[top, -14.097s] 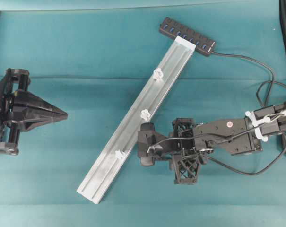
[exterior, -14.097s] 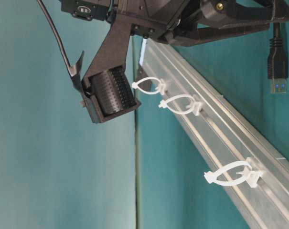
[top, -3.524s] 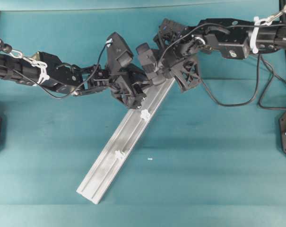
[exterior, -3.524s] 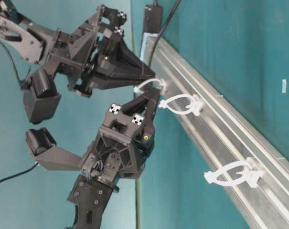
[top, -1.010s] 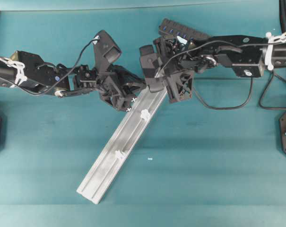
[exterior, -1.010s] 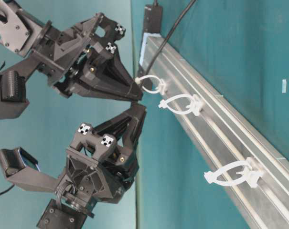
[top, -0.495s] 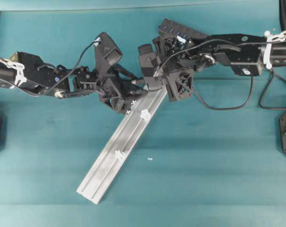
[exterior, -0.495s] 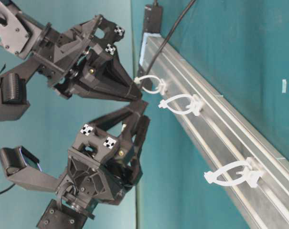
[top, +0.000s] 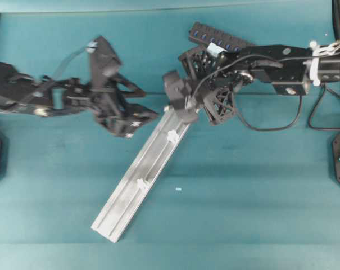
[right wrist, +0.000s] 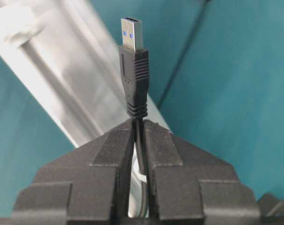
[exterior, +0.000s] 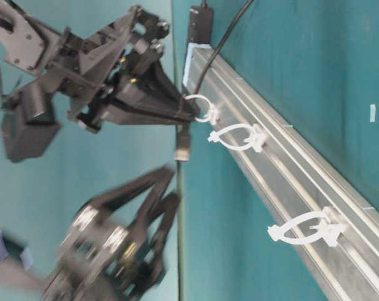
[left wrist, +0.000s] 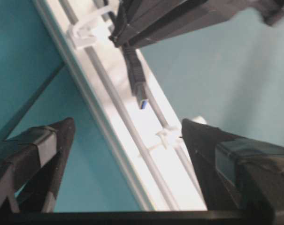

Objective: Pass the USB cable through three rings with both arms.

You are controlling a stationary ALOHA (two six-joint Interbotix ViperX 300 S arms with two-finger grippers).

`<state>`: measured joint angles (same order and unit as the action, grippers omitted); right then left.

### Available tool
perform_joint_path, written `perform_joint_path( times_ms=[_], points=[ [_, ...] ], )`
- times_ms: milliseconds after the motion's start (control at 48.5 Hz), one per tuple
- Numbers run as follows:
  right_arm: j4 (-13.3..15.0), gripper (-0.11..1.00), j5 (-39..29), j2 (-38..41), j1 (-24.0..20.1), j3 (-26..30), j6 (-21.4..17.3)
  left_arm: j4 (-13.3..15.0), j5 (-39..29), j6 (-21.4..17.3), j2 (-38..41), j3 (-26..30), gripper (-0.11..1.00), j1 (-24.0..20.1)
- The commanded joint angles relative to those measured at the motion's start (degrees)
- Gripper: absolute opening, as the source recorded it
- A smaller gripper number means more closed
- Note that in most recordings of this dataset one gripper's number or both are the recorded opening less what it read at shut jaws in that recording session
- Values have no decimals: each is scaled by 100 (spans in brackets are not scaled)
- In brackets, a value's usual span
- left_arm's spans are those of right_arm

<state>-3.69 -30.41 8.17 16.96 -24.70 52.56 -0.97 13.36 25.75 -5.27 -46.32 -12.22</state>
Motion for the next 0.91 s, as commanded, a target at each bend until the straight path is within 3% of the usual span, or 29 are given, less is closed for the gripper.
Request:
perform_joint_path(
  times_ms=[0,371,598,886],
  points=[
    [44,9,-105,88,-79,9,211,-18,-132,-26,-519,-141,98,44],
    [70,9,-220,114,-202,-62,932,-18,-1204,-35,-2303,-853,98,229],
    [79,9,-325,97,-202,-132,993,-18,-1354,0,-3015,-1169,97,264],
    [246,9,-299,105,-281,-246,1002,-18,-1362,9,-3296,-1248,97,264]
  ],
)
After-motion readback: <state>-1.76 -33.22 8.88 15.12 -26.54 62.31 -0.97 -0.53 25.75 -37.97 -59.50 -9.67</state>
